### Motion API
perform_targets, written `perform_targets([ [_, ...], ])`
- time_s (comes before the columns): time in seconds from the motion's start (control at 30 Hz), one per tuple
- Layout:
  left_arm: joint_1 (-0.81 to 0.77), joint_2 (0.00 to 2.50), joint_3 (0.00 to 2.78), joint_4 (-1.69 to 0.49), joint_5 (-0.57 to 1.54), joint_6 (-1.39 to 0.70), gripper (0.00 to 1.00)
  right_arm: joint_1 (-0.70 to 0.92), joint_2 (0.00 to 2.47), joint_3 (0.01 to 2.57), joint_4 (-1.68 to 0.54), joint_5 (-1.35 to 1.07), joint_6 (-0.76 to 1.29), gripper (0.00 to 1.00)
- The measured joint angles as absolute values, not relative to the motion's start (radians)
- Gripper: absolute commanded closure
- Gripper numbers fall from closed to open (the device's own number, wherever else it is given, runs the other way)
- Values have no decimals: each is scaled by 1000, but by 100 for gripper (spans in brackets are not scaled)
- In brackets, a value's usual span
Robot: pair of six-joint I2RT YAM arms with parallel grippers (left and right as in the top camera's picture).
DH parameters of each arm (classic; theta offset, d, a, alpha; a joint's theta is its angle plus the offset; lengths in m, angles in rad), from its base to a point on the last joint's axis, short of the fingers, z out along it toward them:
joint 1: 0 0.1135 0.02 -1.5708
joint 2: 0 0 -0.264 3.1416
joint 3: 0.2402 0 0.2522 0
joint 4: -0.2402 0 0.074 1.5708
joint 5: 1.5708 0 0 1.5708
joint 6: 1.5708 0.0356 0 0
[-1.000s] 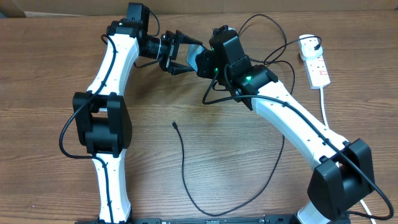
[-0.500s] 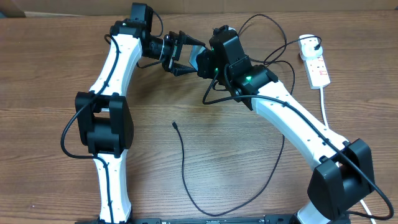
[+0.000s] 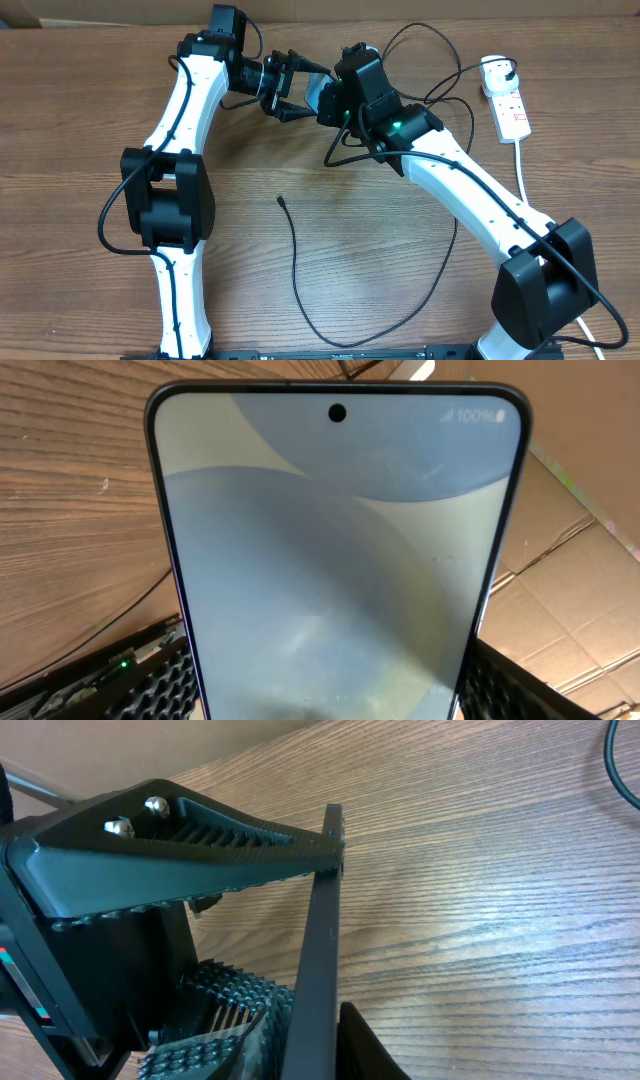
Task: Plug charger to phone and switch on socket
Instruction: 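Close the right gripper on the phone's side edge beside the left gripper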
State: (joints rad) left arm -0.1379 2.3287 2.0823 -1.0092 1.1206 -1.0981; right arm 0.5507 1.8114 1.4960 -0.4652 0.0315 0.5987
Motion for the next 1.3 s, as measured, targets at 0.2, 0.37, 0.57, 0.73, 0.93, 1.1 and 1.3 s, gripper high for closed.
perform_targets([
  [0.2, -138, 2329, 2082, -1009, 1120, -1098, 27, 550, 1811, 1496, -467, 35, 598, 90],
  [0.37, -138, 2329, 2082, -1009, 1120, -1098, 25, 550, 1811, 1496, -470, 41, 598, 92],
  [0.57, -137, 2329, 2082, -1009, 1120, -1098, 24, 550, 1811, 1496, -477, 51, 598, 96],
  [0.73, -137, 2329, 2082, -1009, 1119, -1098, 24, 550, 1811, 1496, -478, 52, 598, 96],
  [0.93, -138, 2329, 2083, -1009, 1101, -1101, 0, 550, 1811, 1496, -479, 49, 598, 96],
  [1.1, -138, 2329, 2085, -1008, 1067, -1097, 0, 551, 1811, 1496, -487, 41, 598, 96],
  [1.3, -138, 2329, 2085, -1006, 993, -1078, 0, 551, 1812, 1496, -502, 67, 598, 96],
])
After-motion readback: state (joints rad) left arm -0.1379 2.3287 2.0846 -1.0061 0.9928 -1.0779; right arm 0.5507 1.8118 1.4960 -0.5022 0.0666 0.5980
